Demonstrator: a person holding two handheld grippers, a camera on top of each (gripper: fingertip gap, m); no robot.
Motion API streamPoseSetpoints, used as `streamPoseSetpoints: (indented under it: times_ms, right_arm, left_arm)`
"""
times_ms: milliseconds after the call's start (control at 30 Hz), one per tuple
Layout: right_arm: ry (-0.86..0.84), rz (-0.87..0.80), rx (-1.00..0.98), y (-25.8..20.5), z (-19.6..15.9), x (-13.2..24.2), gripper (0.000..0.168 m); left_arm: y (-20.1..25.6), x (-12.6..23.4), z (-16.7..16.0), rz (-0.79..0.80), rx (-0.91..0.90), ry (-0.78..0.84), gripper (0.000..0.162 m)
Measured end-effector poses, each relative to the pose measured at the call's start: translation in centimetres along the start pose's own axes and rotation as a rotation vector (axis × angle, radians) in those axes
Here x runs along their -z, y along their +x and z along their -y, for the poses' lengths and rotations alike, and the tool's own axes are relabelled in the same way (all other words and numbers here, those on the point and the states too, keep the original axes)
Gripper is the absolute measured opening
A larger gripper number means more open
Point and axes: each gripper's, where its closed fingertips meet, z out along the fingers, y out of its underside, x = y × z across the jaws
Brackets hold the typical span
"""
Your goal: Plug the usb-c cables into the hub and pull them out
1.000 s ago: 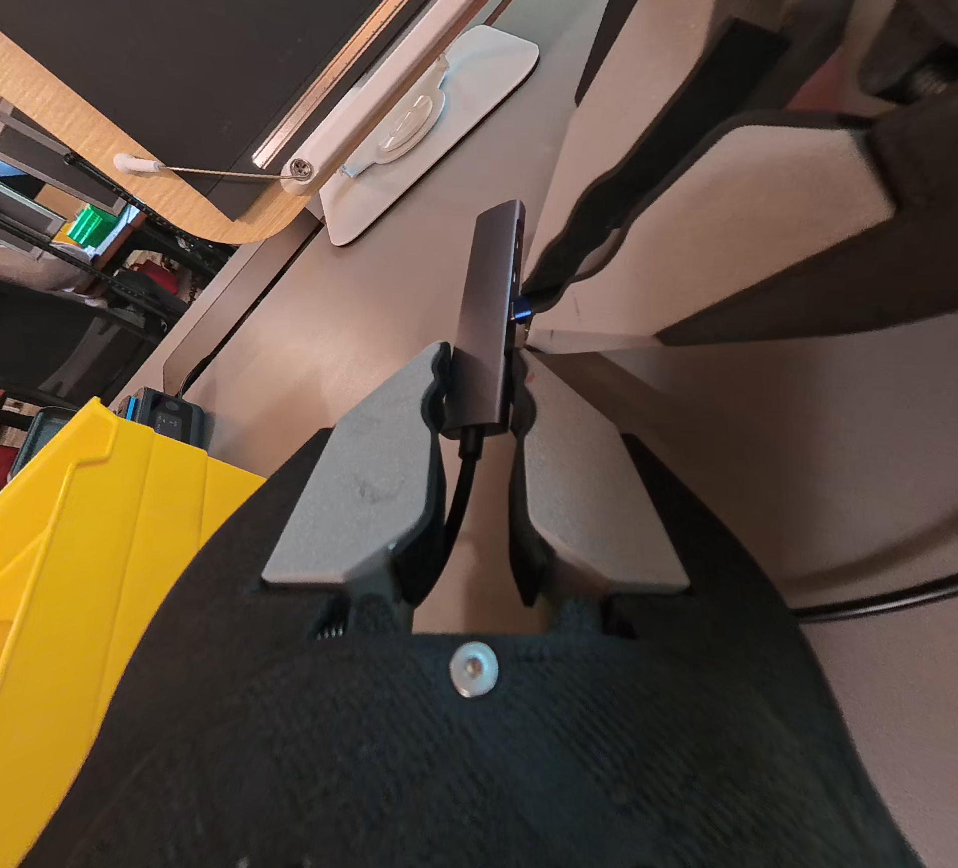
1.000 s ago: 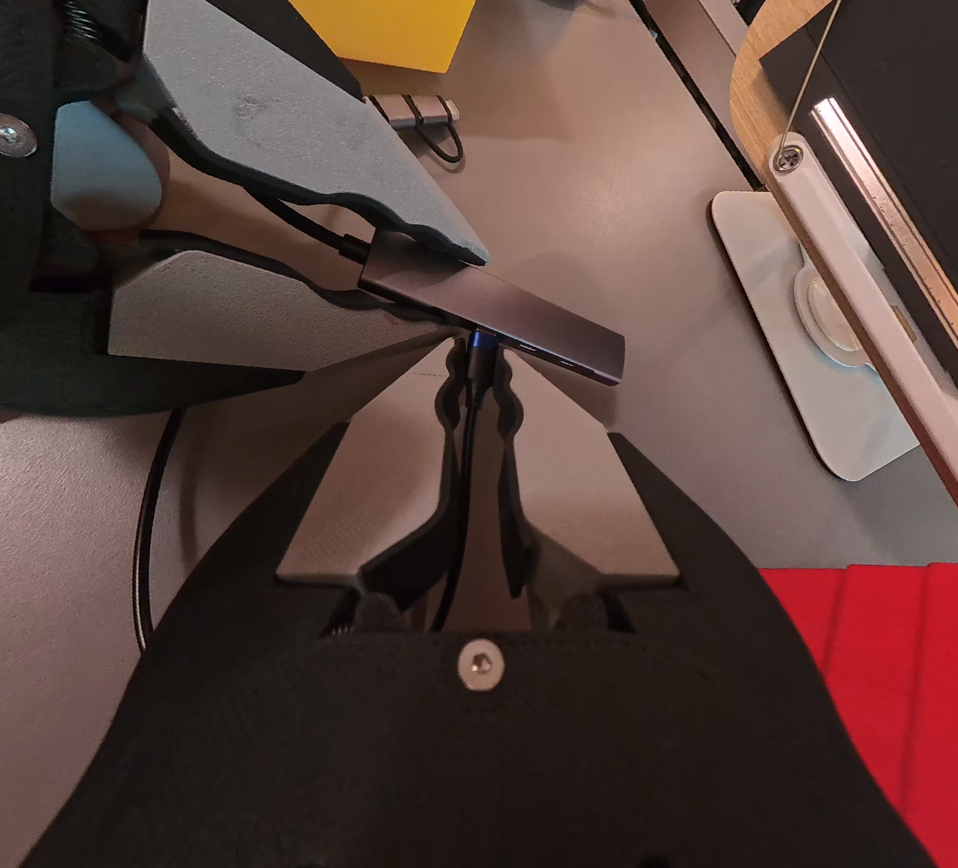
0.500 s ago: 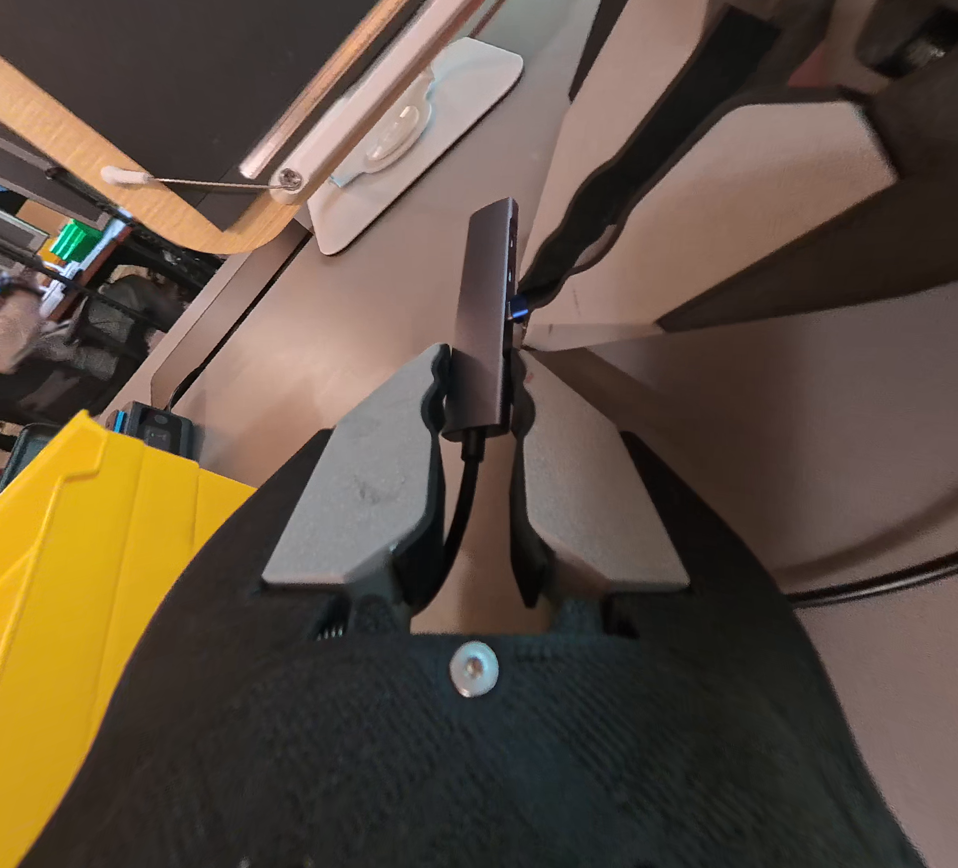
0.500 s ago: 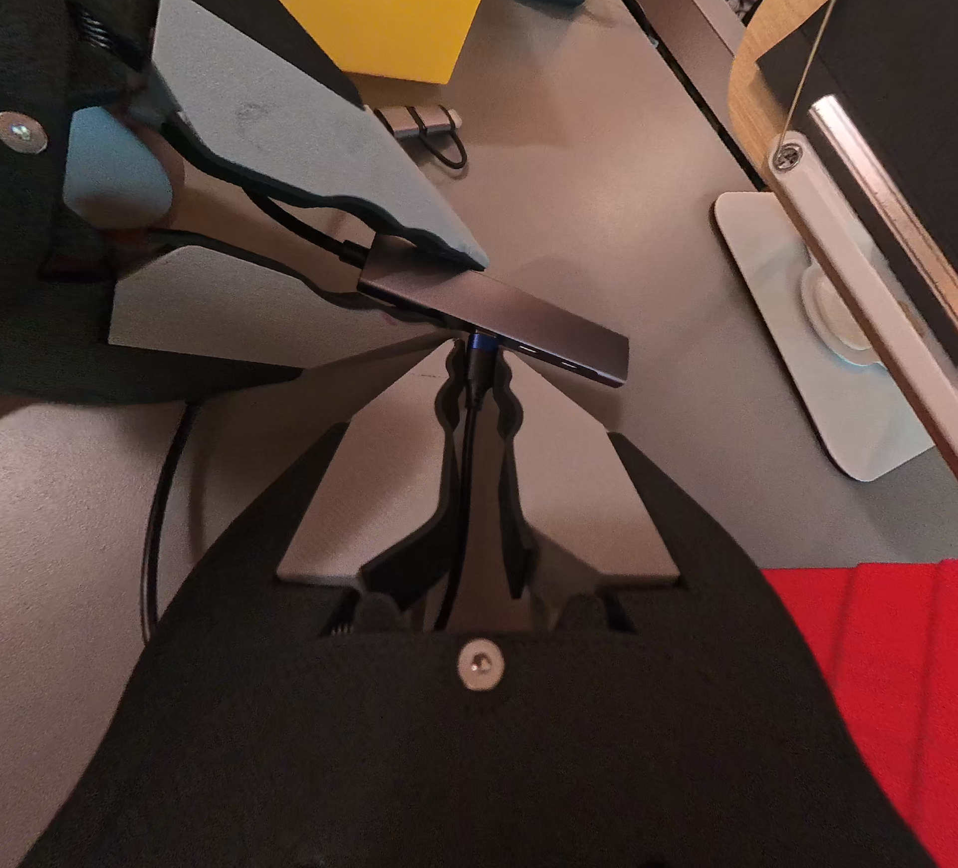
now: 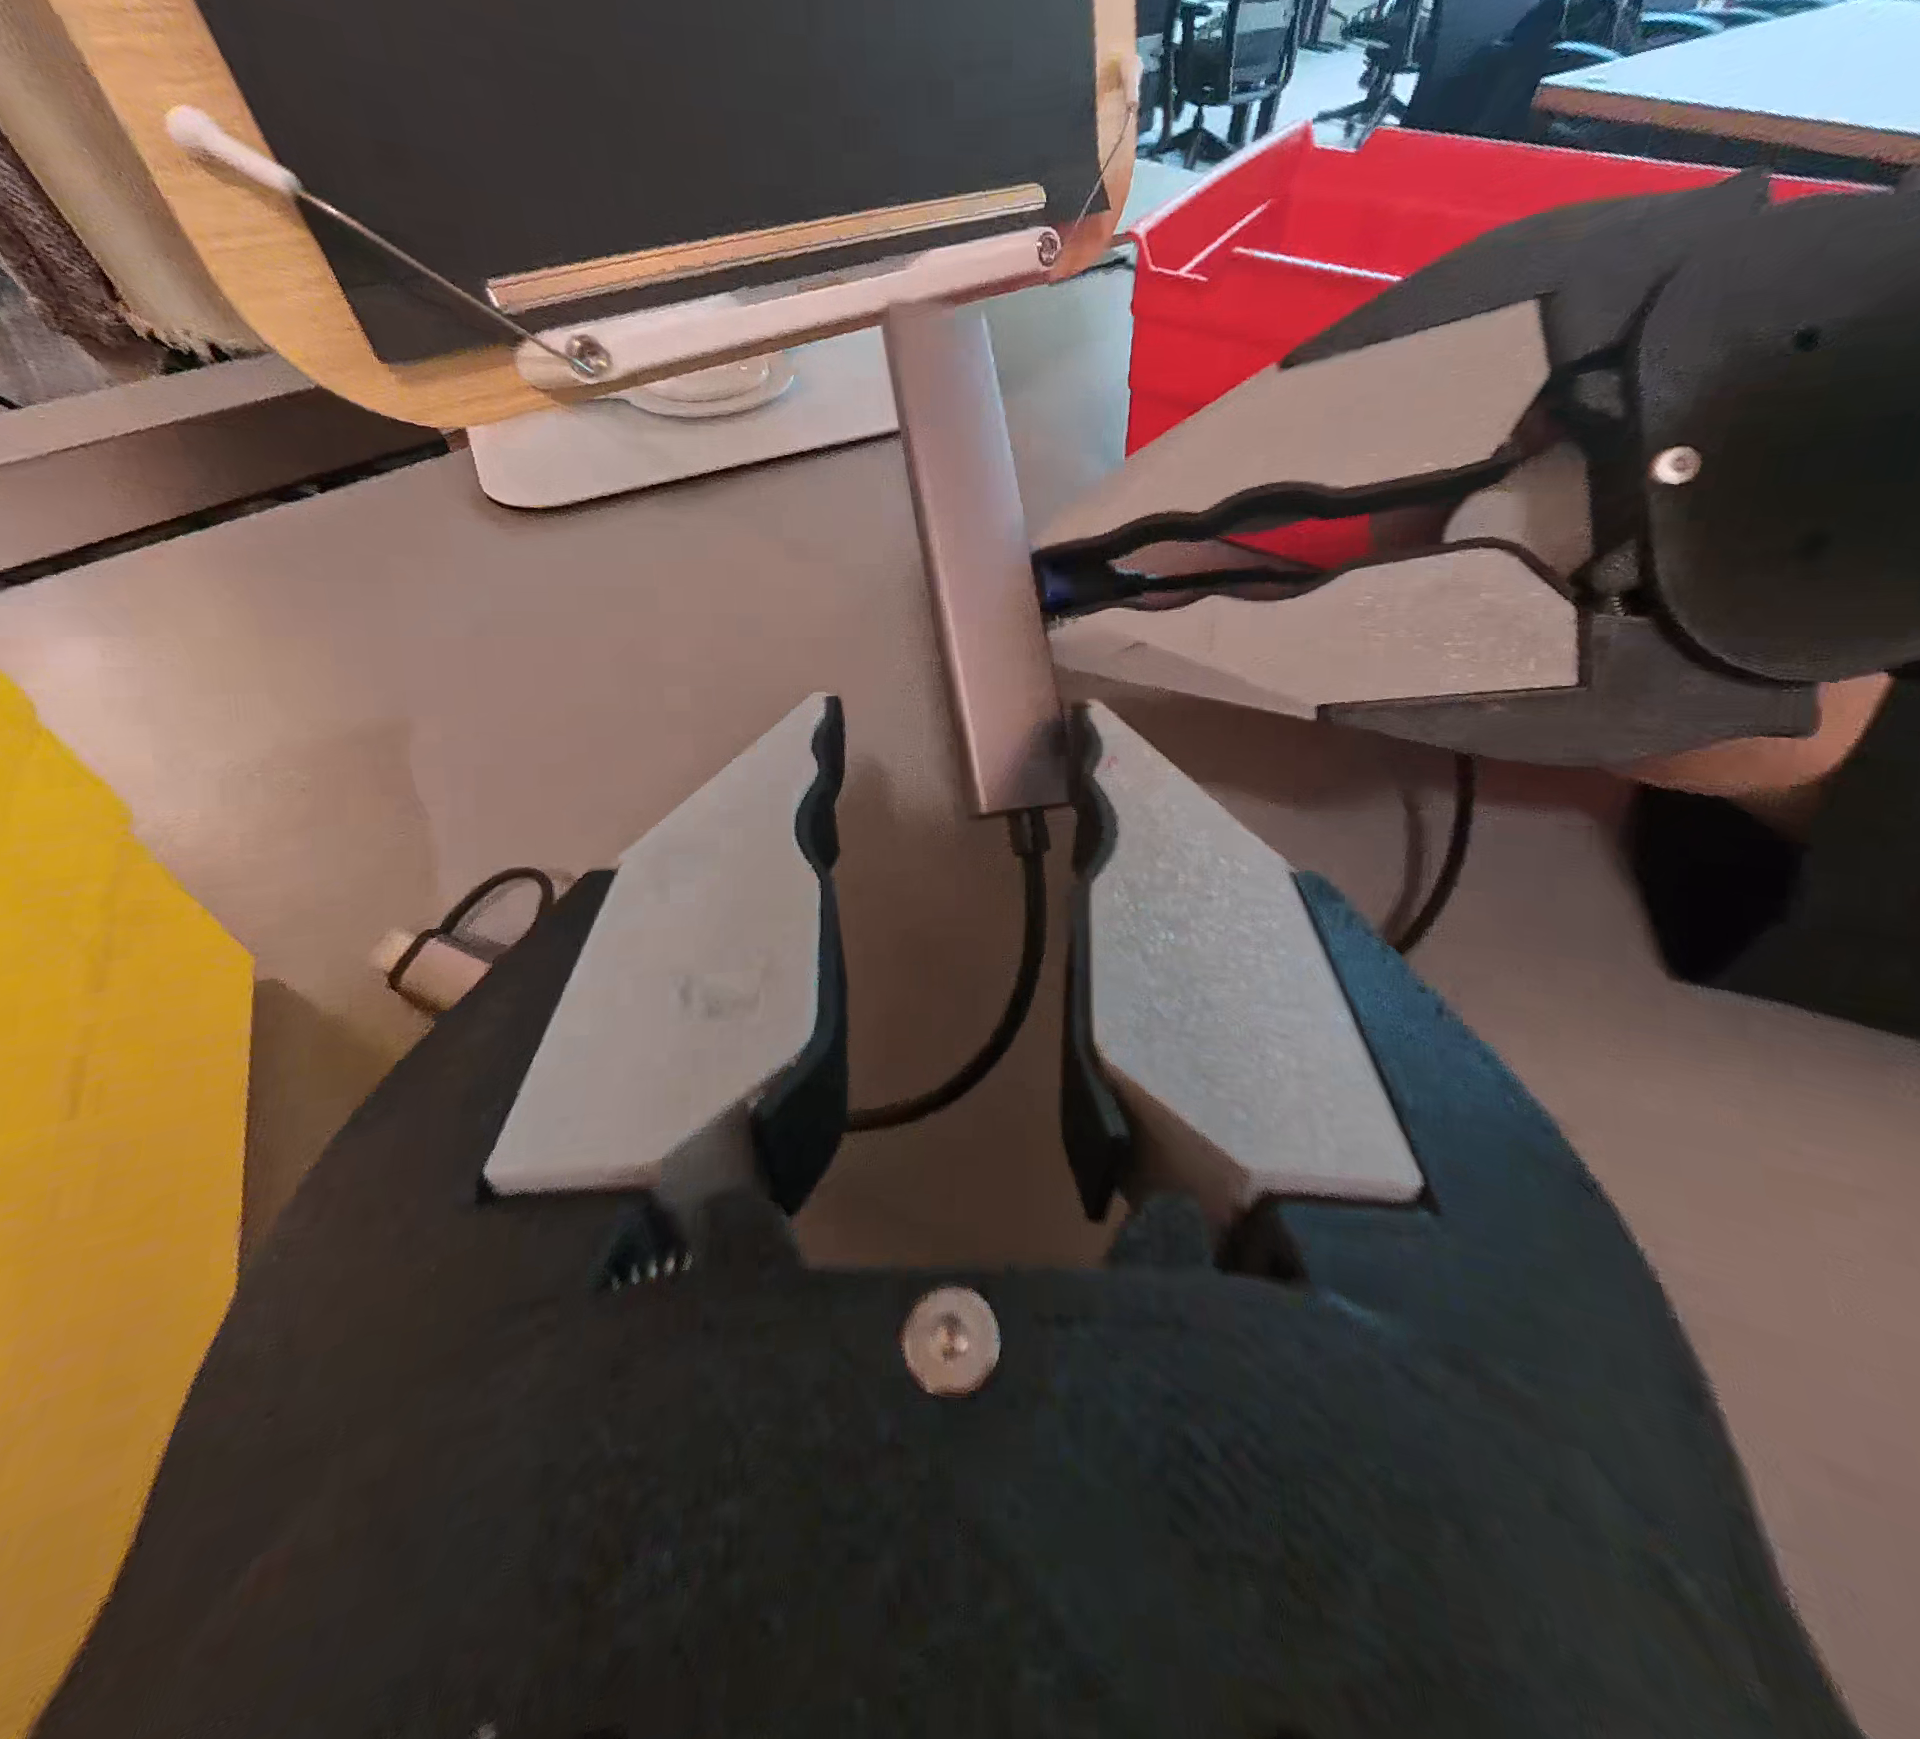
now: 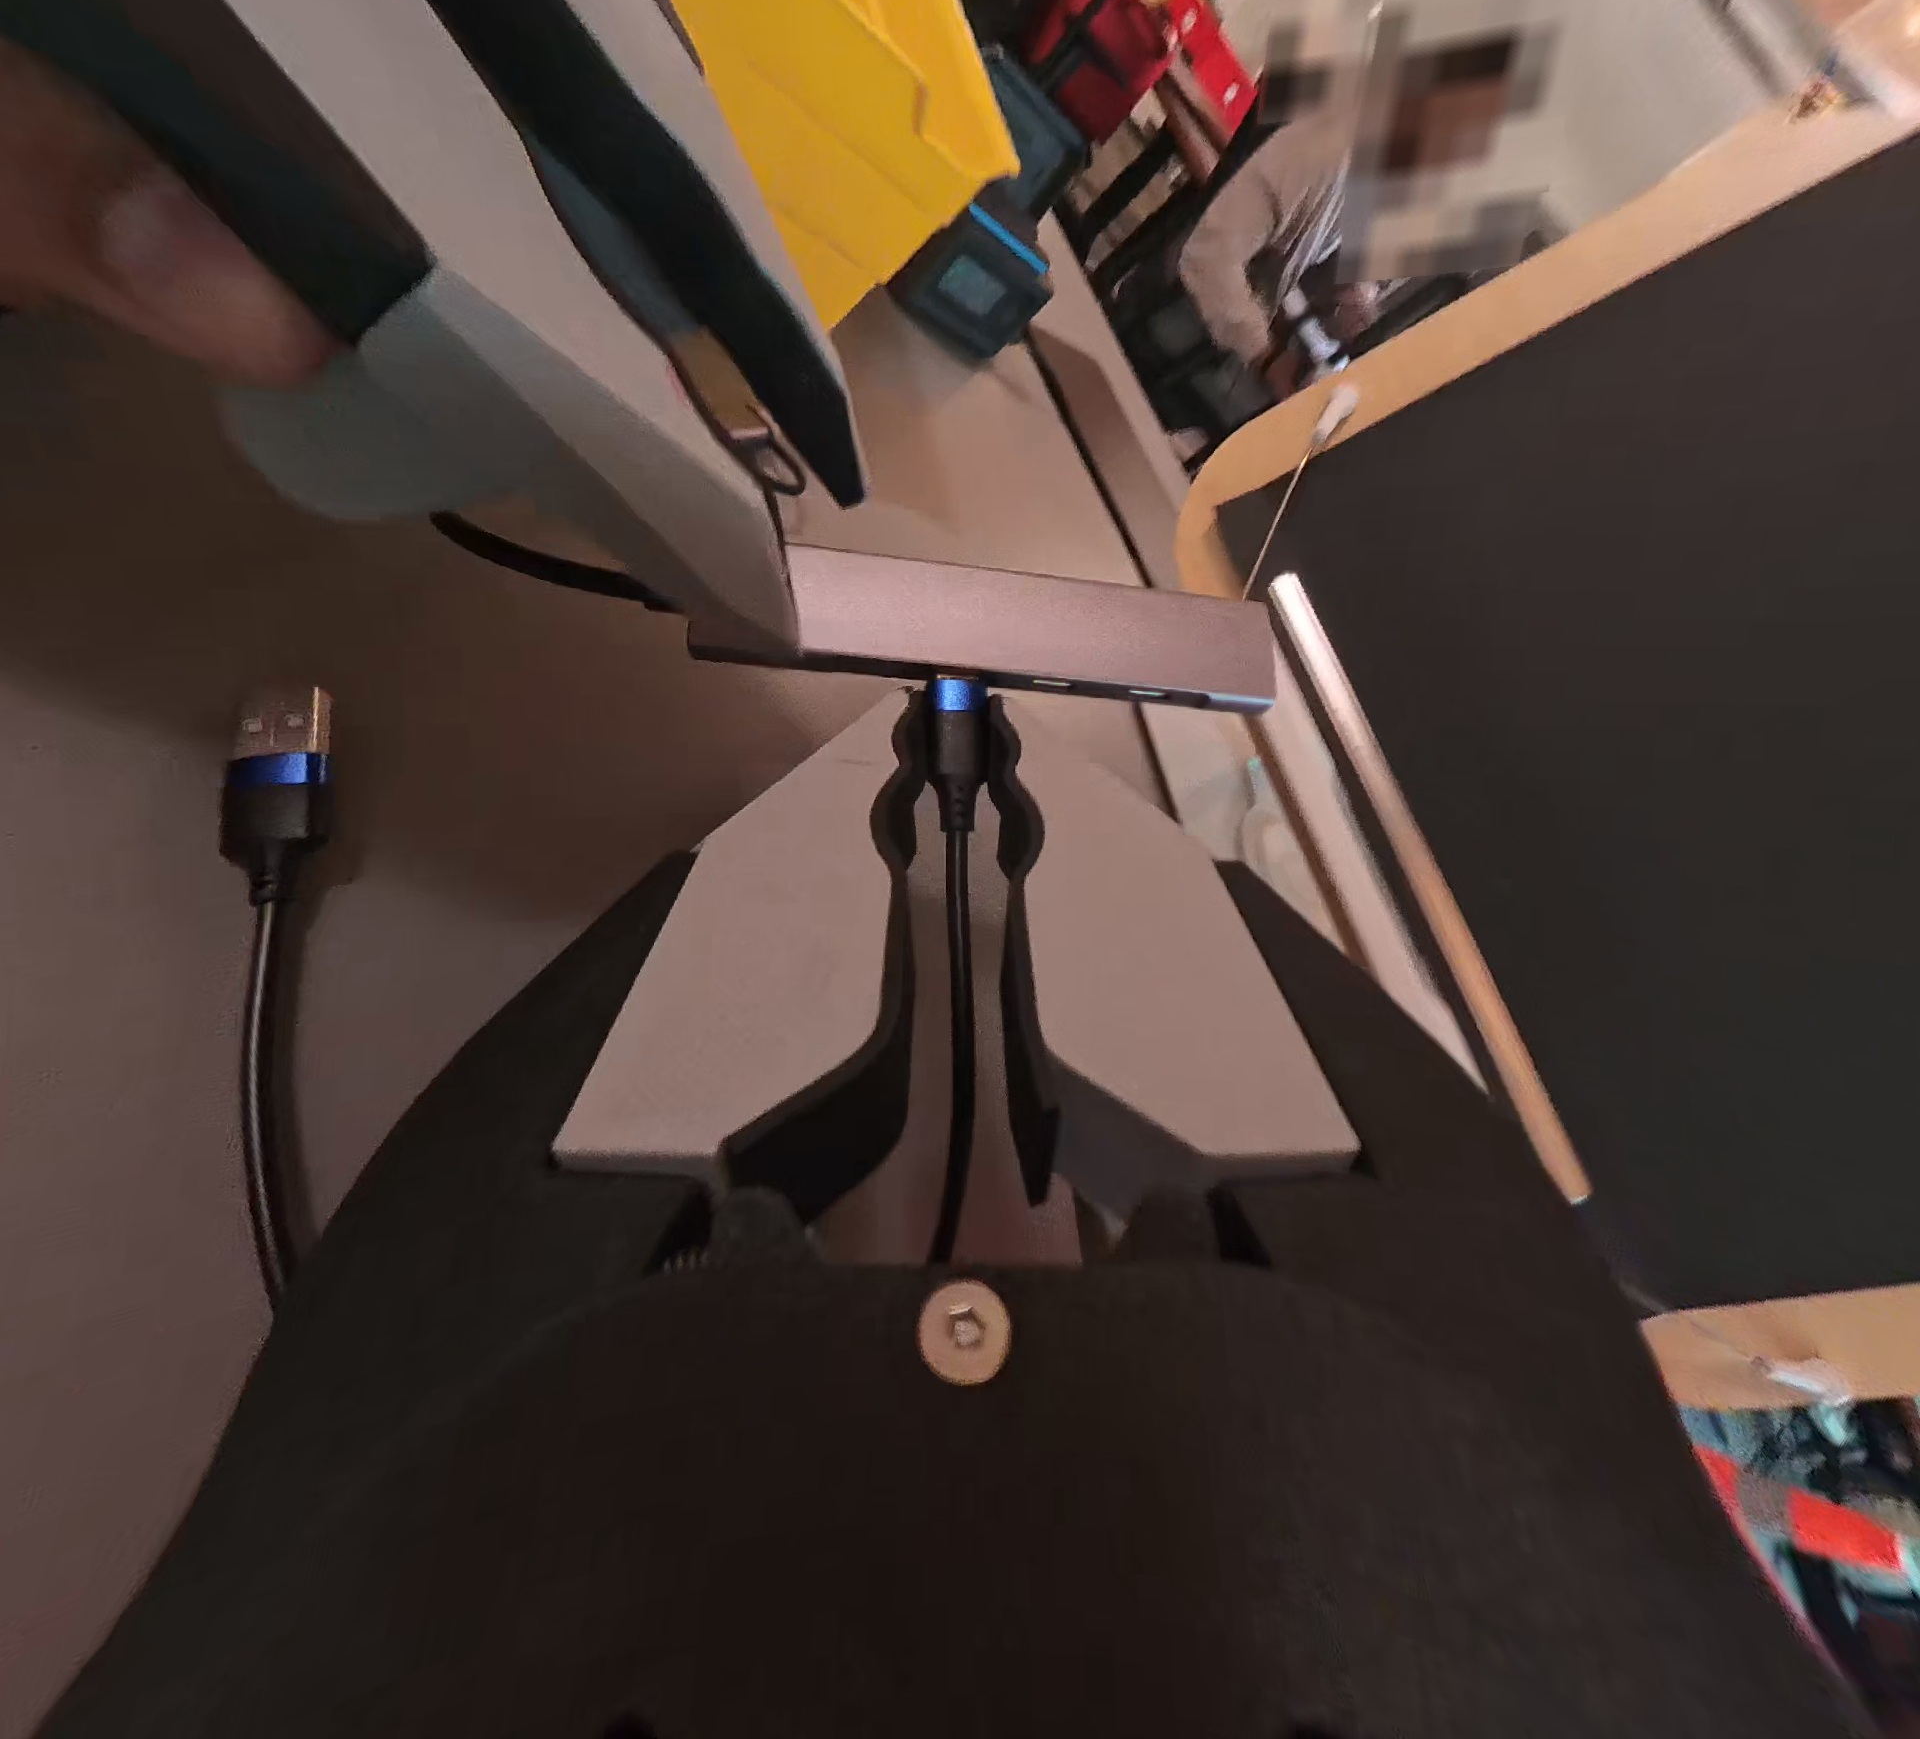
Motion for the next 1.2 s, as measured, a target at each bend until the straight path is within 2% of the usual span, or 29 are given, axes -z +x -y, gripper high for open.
streamPoseSetpoints:
  times_ms: [67, 133, 167, 200, 567, 667, 833, 1033, 1200]
  right_arm:
    - [0.092, 0.013, 0.060, -0.5, 1.3, 0.3, 0.008]
    - [0.189, 0.035, 0.133, -1.3, 2.5, 0.9, 0.008]
    - [0.226, 0.045, 0.148, -1.6, 2.9, 1.3, 0.008]
    - [0.241, 0.045, 0.149, -1.6, 3.0, 1.5, 0.008]
    - [0.313, 0.109, 0.162, -1.4, 3.2, 2.8, 0.008]
    - [0.277, 0.117, 0.156, -1.6, 3.0, 2.6, 0.008]
    - [0.137, 0.104, 0.127, -1.7, 1.9, 1.6, 0.008]
    - [0.139, 0.033, 0.216, -1.5, 2.3, 1.4, 0.008]
    - [0.088, 0.049, 0.172, -1.5, 1.8, 0.7, 0.008]
  left_arm:
    - [0.6, -0.4, -0.5, -0.054, 0.029, -0.032, 0.054]
    - [2.0, -0.5, -1.1, -0.148, 0.030, -0.065, 0.040]
    - [2.9, -0.4, -1.2, -0.207, 0.020, -0.074, 0.025]
    - [3.4, -0.2, -1.1, -0.240, 0.023, -0.066, 0.022]
    - [5.3, 1.1, 0.2, -0.476, 0.182, 0.001, 0.014]
    - [4.5, 0.7, -0.2, -0.402, 0.153, -0.011, 0.007]
    - [3.9, -0.1, -1.0, -0.319, 0.123, -0.066, 0.006]
    - [3.7, -0.3, -1.1, -0.317, 0.148, -0.073, 0.006]
    - [2.7, -0.6, -1.3, -0.163, 0.002, -0.078, 0.007]
